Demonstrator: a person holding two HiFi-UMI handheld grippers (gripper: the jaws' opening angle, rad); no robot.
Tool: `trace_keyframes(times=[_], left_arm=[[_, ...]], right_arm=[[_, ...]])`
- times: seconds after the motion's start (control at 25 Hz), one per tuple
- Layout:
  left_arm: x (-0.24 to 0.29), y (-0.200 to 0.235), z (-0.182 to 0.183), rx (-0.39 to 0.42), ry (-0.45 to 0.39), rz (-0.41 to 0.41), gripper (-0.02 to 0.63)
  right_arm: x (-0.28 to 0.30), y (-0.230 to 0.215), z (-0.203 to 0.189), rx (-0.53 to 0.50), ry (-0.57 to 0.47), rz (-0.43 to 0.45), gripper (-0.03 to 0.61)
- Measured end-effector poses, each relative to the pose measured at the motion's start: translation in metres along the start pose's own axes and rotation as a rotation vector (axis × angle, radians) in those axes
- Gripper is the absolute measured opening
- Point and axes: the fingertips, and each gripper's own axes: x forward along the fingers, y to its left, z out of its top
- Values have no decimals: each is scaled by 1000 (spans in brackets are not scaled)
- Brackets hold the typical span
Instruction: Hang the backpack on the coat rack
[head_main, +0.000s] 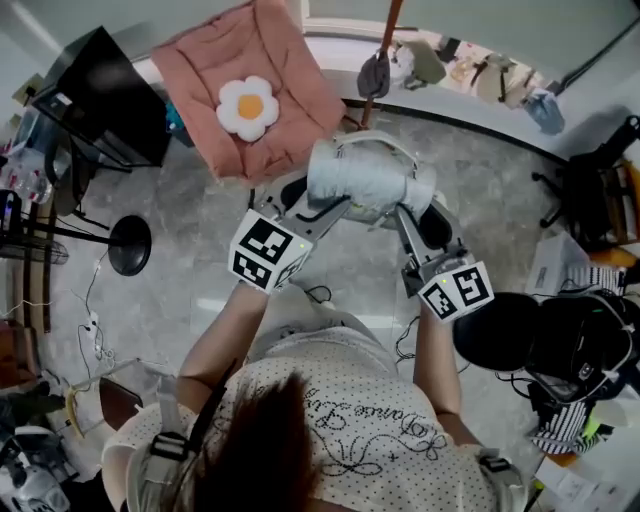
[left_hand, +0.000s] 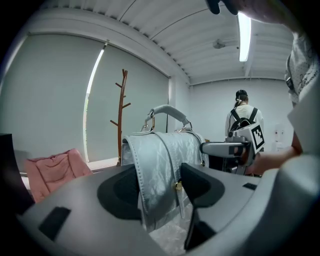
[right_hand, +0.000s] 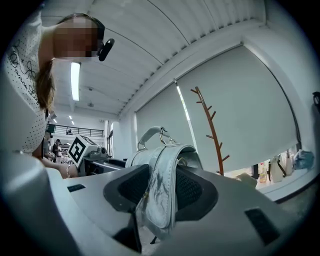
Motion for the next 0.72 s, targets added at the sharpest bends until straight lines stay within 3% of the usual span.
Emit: trace_keyframes(times=[0.44,0.72], left_arm=[[-5,8,-4,-10,5,35,242],[27,50,5,-27,11,12,242]], right_arm=[[11,0,-5,32,-11,34,166],[51,-31,0,42,7,14,166]])
